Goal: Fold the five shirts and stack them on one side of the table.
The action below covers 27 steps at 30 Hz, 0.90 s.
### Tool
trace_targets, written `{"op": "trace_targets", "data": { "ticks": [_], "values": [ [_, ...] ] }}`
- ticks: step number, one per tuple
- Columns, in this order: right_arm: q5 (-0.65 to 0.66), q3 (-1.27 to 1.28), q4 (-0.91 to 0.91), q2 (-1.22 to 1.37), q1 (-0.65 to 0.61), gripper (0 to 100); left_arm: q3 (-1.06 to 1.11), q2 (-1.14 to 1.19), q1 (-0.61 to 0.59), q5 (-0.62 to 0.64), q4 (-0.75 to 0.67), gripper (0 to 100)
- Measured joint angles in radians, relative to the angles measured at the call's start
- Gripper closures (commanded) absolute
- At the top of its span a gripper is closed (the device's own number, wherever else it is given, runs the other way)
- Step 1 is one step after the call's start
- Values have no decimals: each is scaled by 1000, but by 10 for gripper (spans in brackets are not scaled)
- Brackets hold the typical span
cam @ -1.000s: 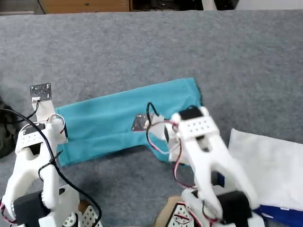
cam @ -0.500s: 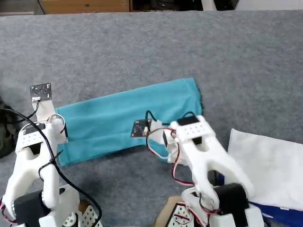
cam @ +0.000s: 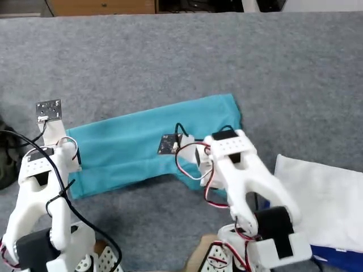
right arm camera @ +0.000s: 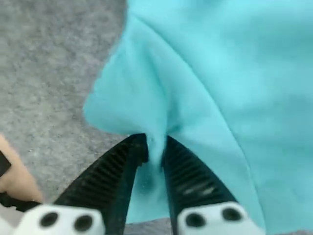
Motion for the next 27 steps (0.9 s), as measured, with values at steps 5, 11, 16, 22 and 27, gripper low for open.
{"op": "trace_targets", "data": {
  "ticks": [5, 11, 16, 22, 27],
  "values": [
    [0, -97, 94, 23, 5, 995, 0, 0, 0, 0, 0, 981],
    [60, -382, 322, 114, -21, 995, 0, 0, 0, 0, 0, 981],
    [123, -641, 394, 348, -21, 995, 0, 0, 0, 0, 0, 981],
    [175, -948, 476, 562, -26, 994, 0, 0, 0, 0, 0, 981],
    [209, -1162, 528, 669, -54, 990, 0, 0, 0, 0, 0, 981]
  ]
}}
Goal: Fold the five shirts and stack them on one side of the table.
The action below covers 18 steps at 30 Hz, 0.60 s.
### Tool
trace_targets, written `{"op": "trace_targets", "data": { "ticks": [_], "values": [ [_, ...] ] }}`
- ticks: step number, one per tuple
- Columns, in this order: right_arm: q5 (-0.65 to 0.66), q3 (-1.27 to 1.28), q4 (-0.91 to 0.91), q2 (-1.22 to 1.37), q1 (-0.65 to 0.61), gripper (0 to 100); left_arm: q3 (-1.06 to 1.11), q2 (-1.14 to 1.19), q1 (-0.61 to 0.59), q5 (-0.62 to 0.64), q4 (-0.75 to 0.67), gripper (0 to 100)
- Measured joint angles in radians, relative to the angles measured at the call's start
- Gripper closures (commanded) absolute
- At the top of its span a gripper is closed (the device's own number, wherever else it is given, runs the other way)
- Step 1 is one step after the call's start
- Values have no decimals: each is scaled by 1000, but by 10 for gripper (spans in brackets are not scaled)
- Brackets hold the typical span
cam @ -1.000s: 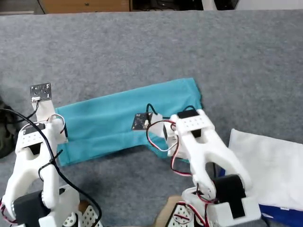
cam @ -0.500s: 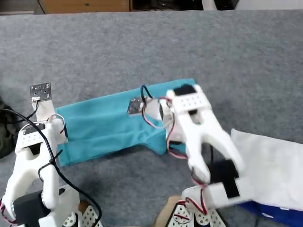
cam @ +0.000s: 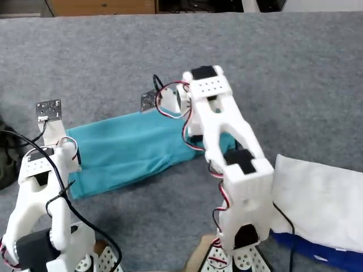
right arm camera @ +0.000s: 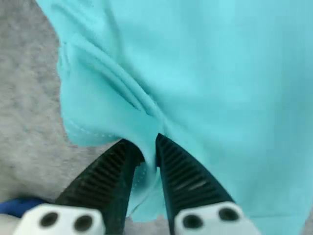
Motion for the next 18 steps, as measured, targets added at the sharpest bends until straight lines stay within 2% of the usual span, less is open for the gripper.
{"op": "trace_targets", "data": {
  "ticks": [2, 6, 8, 13, 16, 18],
  "values": [
    [20, -57, 9, 43, -2, 977, 0, 0, 0, 0, 0, 981],
    [26, -149, 11, 112, -3, 809, 0, 0, 0, 0, 0, 981],
    [26, -187, 11, 117, -3, 755, 0, 0, 0, 0, 0, 981],
    [-54, -295, 11, 118, -3, 753, 0, 0, 0, 0, 0, 981],
    [-77, -356, 72, 118, -3, 755, 0, 0, 0, 0, 0, 981],
    [-83, -407, 149, 118, -3, 810, 0, 0, 0, 0, 0, 981]
  ]
}}
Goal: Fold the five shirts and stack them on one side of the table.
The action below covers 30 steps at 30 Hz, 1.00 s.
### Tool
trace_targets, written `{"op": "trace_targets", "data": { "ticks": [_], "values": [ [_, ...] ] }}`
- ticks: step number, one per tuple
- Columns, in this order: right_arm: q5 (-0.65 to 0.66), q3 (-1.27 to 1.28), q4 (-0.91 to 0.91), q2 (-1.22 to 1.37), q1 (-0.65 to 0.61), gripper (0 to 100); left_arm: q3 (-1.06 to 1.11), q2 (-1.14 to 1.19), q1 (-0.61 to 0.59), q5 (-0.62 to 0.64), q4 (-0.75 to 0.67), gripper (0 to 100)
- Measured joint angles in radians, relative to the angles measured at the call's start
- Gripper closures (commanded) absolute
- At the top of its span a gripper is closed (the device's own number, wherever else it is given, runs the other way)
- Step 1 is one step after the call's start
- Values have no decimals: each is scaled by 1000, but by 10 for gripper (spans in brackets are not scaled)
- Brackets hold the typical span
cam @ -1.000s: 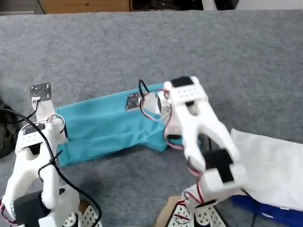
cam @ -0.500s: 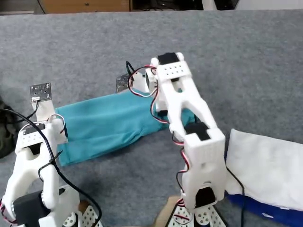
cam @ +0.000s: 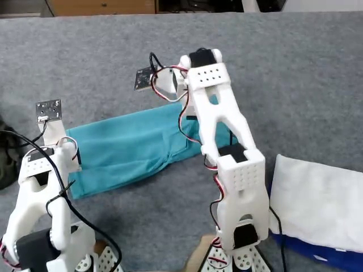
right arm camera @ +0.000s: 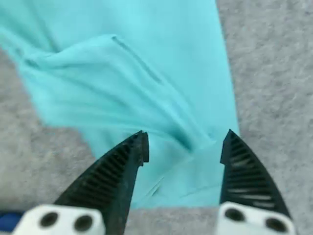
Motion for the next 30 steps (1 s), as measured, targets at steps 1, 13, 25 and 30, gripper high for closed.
{"op": "trace_targets", "data": {
  "ticks": [1, 13, 25, 30],
  "values": [
    [-5, -21, 40, 0, 2, 863, 0, 0, 0, 0, 0, 981],
    [-38, 420, 9, -293, 51, 995, 0, 0, 0, 0, 0, 981],
    [-184, 752, -356, -321, -120, 995, 0, 0, 0, 0, 0, 981],
    [-204, 512, -308, -161, -118, 995, 0, 0, 0, 0, 0, 981]
  ]
}}
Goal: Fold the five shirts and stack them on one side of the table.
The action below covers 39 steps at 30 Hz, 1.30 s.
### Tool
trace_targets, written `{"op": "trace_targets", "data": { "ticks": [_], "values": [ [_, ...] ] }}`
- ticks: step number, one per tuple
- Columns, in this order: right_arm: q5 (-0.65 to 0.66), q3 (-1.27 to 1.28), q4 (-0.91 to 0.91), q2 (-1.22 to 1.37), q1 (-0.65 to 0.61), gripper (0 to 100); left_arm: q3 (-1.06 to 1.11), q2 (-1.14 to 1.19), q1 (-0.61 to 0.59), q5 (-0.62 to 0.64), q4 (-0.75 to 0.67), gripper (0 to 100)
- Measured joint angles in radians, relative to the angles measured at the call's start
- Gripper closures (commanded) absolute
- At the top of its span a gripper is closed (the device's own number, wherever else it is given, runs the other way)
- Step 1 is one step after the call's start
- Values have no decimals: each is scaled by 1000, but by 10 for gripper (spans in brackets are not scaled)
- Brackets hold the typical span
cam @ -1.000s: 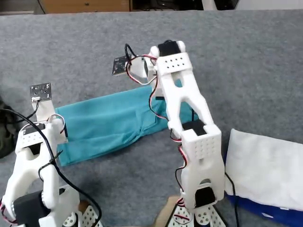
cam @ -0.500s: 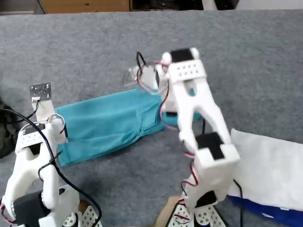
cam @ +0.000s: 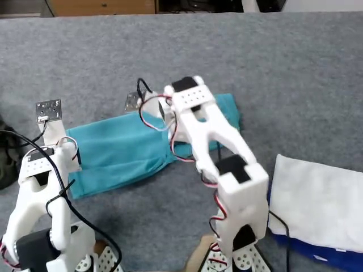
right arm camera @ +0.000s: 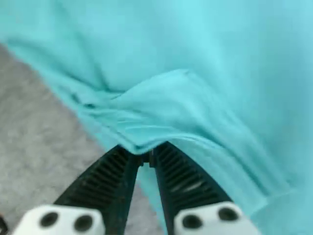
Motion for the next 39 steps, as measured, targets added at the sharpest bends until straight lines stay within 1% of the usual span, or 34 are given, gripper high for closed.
{"op": "trace_targets", "data": {
  "ticks": [6, 10, 14, 17, 20, 22, 26, 28, 29, 31, 32, 34, 36, 39],
  "values": [
    [0, -351, 92, 272, -5, 995, 0, 0, 0, 0, 0, 981],
    [-11, -580, 210, 443, -11, 995, 0, 0, 0, 0, 0, 981],
    [-44, -799, 351, 502, -11, 995, 0, 0, 0, 0, 0, 981],
    [-92, -956, 371, 493, -9, 994, 0, 0, 0, 0, 0, 981],
    [-120, -980, 371, 440, 11, 994, 0, 0, 0, 0, 0, 981],
    [-141, -947, 371, 370, 25, 994, 0, 0, 14, 0, 0, 981],
    [-187, -787, 371, 195, 44, 994, 0, 0, 17, 0, 0, 978],
    [-203, -689, 371, 115, 66, 994, 0, -8, 17, 0, 6, 945],
    [-204, -640, 371, 81, 81, 994, -11, -11, 11, 0, 31, 911],
    [-204, -534, 371, 21, 117, 994, -89, -14, -11, 3, 149, 850],
    [-201, -479, 371, 0, 137, 994, -155, -14, -25, 15, 241, 822],
    [-169, -362, 348, -40, 180, 994, -311, -5, -75, 80, 440, 771],
    [-163, -249, 272, -74, 224, 994, -474, 29, -117, 147, 621, 751],
    [-176, -74, 107, -126, 278, 994, -671, 101, -124, 170, 799, 747]
  ]
}}
